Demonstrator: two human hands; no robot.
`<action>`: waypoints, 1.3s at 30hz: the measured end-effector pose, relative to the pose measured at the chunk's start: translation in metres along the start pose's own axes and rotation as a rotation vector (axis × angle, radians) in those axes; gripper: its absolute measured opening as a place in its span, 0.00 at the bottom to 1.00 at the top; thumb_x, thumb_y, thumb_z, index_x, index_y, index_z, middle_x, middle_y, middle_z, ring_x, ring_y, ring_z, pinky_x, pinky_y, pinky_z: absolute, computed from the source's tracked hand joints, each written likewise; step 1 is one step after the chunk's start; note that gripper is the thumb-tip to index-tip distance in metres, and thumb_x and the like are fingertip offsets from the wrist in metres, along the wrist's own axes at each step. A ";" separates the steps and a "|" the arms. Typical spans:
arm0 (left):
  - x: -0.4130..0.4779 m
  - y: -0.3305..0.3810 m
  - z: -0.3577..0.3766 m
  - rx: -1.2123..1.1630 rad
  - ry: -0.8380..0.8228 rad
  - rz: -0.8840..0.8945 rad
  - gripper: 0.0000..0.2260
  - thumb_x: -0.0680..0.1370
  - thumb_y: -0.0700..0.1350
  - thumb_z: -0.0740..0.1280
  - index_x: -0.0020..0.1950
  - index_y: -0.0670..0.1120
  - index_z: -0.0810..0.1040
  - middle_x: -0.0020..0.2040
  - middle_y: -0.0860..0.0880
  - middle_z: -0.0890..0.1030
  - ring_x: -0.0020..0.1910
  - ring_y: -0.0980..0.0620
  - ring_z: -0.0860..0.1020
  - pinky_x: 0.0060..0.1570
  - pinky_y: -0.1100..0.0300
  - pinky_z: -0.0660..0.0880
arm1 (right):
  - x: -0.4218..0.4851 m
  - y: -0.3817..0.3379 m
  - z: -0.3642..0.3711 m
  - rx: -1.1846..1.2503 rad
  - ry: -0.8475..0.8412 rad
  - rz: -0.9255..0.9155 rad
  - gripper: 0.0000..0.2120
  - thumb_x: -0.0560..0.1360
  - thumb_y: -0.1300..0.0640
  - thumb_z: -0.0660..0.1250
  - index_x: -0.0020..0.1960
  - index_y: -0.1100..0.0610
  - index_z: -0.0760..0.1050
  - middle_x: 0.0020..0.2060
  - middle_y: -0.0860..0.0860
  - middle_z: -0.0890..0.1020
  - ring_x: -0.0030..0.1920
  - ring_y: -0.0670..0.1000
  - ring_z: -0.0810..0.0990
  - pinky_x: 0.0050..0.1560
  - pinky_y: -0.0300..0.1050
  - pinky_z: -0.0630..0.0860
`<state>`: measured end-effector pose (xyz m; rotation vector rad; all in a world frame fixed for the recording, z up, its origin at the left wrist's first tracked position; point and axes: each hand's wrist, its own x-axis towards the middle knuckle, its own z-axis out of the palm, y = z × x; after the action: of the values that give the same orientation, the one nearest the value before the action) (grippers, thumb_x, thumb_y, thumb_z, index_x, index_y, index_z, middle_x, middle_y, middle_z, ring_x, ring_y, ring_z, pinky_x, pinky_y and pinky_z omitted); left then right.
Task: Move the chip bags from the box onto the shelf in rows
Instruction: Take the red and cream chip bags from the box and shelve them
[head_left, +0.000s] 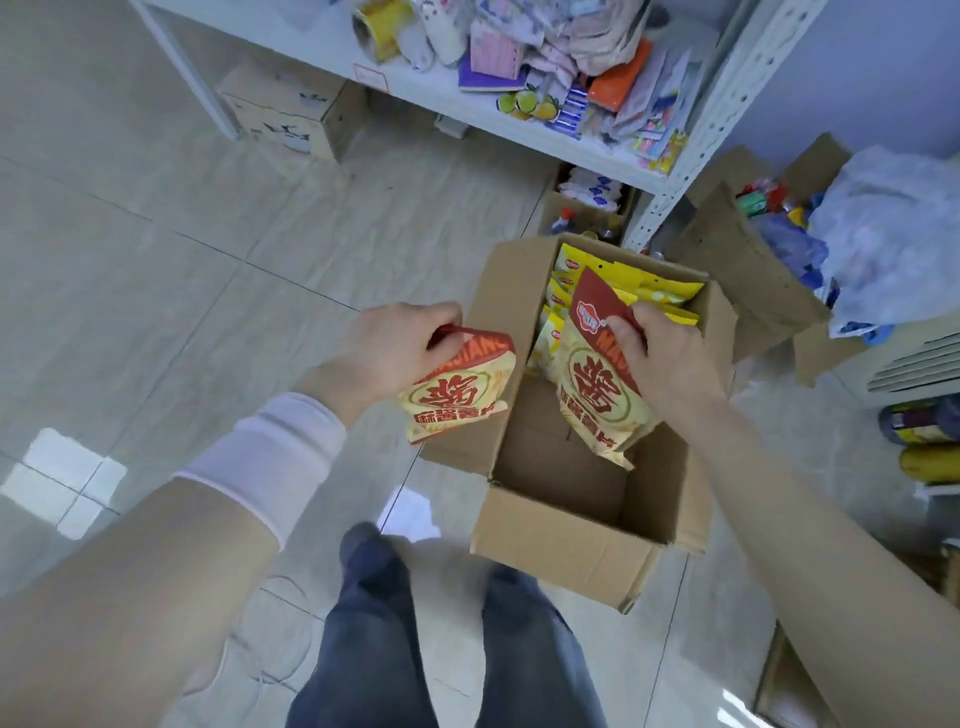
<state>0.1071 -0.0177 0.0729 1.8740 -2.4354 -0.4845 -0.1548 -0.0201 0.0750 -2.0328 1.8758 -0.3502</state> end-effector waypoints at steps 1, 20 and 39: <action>-0.009 -0.014 -0.009 0.007 -0.018 -0.010 0.11 0.79 0.56 0.56 0.48 0.51 0.71 0.38 0.50 0.76 0.38 0.47 0.74 0.35 0.58 0.67 | 0.001 -0.018 0.003 0.042 -0.001 0.005 0.14 0.79 0.48 0.56 0.42 0.57 0.63 0.37 0.56 0.76 0.38 0.58 0.75 0.33 0.48 0.70; -0.079 -0.255 -0.115 0.059 -0.113 -0.070 0.28 0.76 0.67 0.45 0.51 0.52 0.79 0.35 0.53 0.76 0.36 0.52 0.75 0.34 0.61 0.67 | 0.074 -0.285 0.057 0.068 -0.096 -0.127 0.11 0.79 0.48 0.56 0.42 0.54 0.67 0.32 0.50 0.73 0.32 0.49 0.72 0.29 0.36 0.62; 0.112 -0.337 -0.223 0.129 -0.052 -0.093 0.27 0.76 0.65 0.48 0.50 0.50 0.79 0.42 0.50 0.81 0.40 0.52 0.76 0.35 0.61 0.68 | 0.289 -0.342 0.026 0.143 -0.034 -0.174 0.18 0.79 0.47 0.55 0.33 0.54 0.62 0.26 0.47 0.67 0.29 0.48 0.67 0.29 0.44 0.61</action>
<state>0.4401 -0.2503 0.1778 2.0571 -2.4762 -0.3933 0.1929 -0.2842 0.1774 -2.0955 1.6097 -0.4777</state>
